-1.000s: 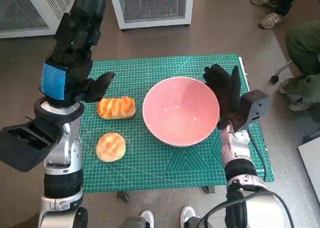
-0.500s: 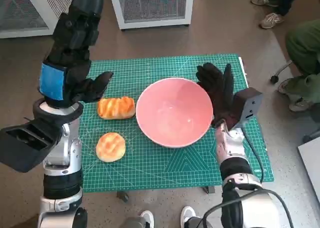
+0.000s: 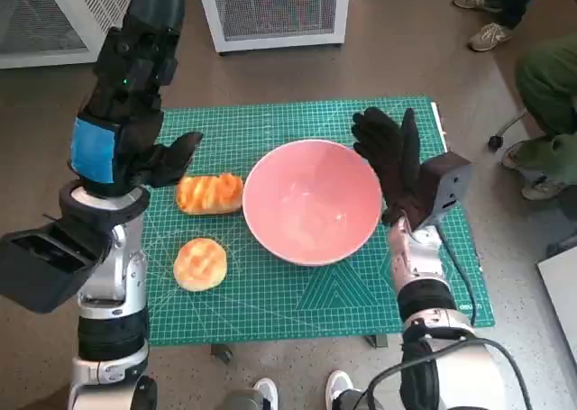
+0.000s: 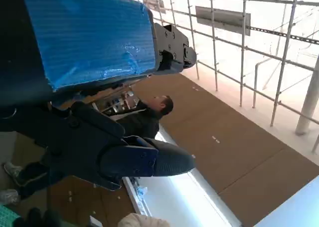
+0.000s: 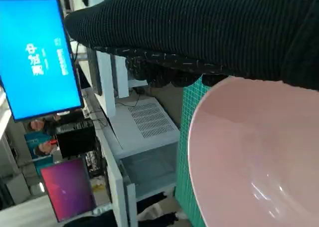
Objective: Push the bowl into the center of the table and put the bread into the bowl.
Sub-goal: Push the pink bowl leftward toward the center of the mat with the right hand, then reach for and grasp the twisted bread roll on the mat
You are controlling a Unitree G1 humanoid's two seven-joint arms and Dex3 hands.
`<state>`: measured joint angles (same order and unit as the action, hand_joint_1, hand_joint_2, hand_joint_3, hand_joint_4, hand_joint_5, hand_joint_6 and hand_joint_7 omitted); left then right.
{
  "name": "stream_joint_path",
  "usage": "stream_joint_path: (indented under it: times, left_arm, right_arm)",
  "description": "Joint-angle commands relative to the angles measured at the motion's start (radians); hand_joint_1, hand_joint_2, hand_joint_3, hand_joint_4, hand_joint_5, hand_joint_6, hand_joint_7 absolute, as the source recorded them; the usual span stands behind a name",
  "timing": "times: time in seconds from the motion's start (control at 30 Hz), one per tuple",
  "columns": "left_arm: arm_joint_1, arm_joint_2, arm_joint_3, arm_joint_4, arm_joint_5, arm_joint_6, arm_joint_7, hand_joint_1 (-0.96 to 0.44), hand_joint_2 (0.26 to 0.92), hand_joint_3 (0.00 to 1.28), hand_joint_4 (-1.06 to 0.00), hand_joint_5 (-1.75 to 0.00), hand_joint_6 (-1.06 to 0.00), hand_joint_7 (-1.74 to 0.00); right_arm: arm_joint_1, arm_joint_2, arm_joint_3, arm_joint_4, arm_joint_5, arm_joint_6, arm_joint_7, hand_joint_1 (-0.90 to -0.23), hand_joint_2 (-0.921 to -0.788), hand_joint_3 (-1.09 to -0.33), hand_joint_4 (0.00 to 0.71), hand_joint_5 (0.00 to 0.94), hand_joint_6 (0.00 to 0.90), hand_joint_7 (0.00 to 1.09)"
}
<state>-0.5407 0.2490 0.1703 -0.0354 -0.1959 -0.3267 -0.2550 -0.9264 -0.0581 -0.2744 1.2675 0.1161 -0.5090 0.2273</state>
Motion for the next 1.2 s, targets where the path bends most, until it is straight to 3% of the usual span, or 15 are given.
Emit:
stream_joint_path:
  times: [0.03,0.23,0.4,0.6,0.7,0.77,0.87,0.93,1.03,1.2]
  left_arm:
    - [0.012,0.014,0.015,-0.011,-0.012,0.005,-0.001,-0.72,0.921,0.36,-0.14,0.00,-0.24,-0.02]
    - [0.018,0.019,0.022,-0.007,-0.015,0.000,0.000,-0.71,0.921,0.36,-0.14,0.00,-0.24,-0.02]
    - [0.017,0.021,0.025,0.001,-0.008,-0.004,0.005,-0.71,0.921,0.36,-0.14,0.00,-0.24,-0.02]
    - [0.016,0.044,0.027,-0.017,0.018,0.016,0.009,-0.71,0.921,0.34,-0.14,0.00,-0.25,-0.02]
    - [0.020,0.072,0.023,-0.038,0.055,0.037,0.009,-0.72,0.921,0.26,-0.12,0.00,-0.23,-0.01]
    - [0.029,0.148,0.016,-0.077,0.110,0.102,-0.025,-0.74,0.920,0.18,-0.08,0.00,-0.20,-0.01]
    - [0.049,0.324,0.003,-0.211,0.145,0.346,-0.152,-0.74,0.886,0.07,-0.02,0.00,-0.15,0.00]
    - [0.048,0.424,-0.007,-0.298,0.148,0.525,-0.228,-0.64,0.822,0.04,-0.01,0.00,-0.11,0.00]
    - [0.032,0.528,-0.035,-0.390,0.171,0.736,-0.288,-0.37,0.706,0.02,0.00,0.00,-0.06,0.00]
    - [-0.010,0.611,-0.131,-0.487,0.278,0.966,-0.311,-0.16,0.654,0.01,0.00,0.00,-0.08,-0.02]
  right_arm:
    - [-0.012,-0.028,-0.001,-0.039,0.008,-0.065,0.036,-0.645,-0.921,-0.767,0.309,0.006,0.316,0.23]
    - [-0.029,-0.044,-0.017,-0.114,0.056,-0.177,0.117,-0.673,-0.921,-0.726,0.329,0.013,0.327,0.24]
    - [-0.020,-0.047,-0.010,-0.267,0.118,-0.263,0.216,-0.665,-0.921,-0.715,0.341,0.016,0.328,0.25]
    - [0.020,-0.055,0.026,-0.508,0.192,-0.297,0.307,-0.647,-0.921,-0.711,0.332,0.009,0.336,0.26]
    - [0.034,-0.062,0.038,-0.581,0.221,-0.292,0.333,-0.650,-0.921,-0.713,0.331,0.007,0.337,0.26]
    - [0.043,-0.071,0.046,-0.627,0.239,-0.298,0.357,-0.653,-0.921,-0.714,0.327,0.005,0.335,0.26]
    - [0.060,-0.080,0.054,-0.686,0.264,-0.286,0.378,-0.656,-0.921,-0.716,0.322,0.002,0.331,0.26]
    - [0.070,-0.082,0.059,-0.715,0.273,-0.277,0.385,-0.657,-0.921,-0.714,0.321,0.001,0.326,0.26]
    - [0.082,-0.084,0.063,-0.746,0.278,-0.262,0.387,-0.663,-0.921,-0.710,0.316,0.000,0.315,0.26]
    - [0.094,-0.084,0.067,-0.769,0.284,-0.238,0.385,-0.674,-0.921,-0.705,0.314,0.000,0.303,0.25]
